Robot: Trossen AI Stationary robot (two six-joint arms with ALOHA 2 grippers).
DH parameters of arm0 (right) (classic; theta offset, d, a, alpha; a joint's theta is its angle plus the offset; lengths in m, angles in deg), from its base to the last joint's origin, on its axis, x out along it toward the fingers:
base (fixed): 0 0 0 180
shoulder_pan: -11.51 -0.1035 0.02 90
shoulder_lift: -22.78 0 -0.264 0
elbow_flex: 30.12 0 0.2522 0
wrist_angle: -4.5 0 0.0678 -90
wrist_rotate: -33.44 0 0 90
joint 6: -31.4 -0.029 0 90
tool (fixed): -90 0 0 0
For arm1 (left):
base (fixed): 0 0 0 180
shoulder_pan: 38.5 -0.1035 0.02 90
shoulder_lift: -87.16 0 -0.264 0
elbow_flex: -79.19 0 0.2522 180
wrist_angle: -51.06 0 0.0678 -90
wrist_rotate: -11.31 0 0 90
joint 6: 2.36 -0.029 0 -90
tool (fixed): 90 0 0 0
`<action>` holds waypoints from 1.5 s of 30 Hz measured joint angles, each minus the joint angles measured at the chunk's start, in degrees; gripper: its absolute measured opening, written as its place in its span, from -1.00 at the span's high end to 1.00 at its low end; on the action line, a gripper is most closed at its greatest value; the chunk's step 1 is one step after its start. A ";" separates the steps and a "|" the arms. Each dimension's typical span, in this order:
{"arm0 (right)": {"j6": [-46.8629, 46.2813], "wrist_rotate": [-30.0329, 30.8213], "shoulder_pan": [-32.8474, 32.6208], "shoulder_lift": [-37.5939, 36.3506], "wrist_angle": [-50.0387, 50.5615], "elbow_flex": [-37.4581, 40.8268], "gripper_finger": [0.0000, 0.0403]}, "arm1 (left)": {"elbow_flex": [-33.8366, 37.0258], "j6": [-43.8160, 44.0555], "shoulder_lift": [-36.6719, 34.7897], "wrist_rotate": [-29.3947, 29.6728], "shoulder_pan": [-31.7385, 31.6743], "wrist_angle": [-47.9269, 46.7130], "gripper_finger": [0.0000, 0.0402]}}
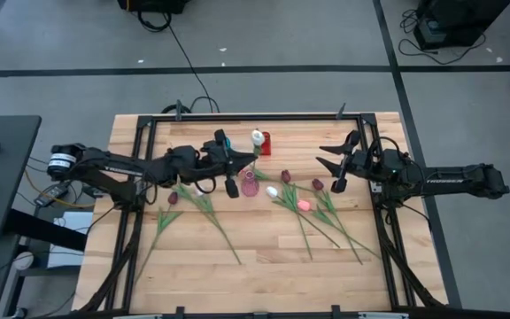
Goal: Sort flowers into vase by color
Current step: Put the middle white tulip into the purple vase, then put the left white tulip into the pink vase
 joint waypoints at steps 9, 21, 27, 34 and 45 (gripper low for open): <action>-4.81 -0.84 -0.20 0.03 6.19 -2.82 0.18 | -0.02 4.12 0.10 0.11 0.00 -5.00 0.93; -4.71 -0.86 -0.15 1.10 6.01 -2.86 0.18 | -0.02 8.79 1.70 5.89 0.00 -12.22 0.48; -4.37 -0.85 -0.11 1.14 6.47 -2.86 0.18 | -0.04 12.55 -4.45 8.72 0.15 -24.79 0.32; -3.80 -0.45 -0.11 1.14 6.45 -2.86 0.18 | -0.12 39.79 -9.87 6.05 3.63 -49.44 0.32; -2.13 -0.32 -0.07 1.25 5.33 -2.86 0.18 | 0.00 86.92 -1.13 -6.85 8.15 -77.05 0.33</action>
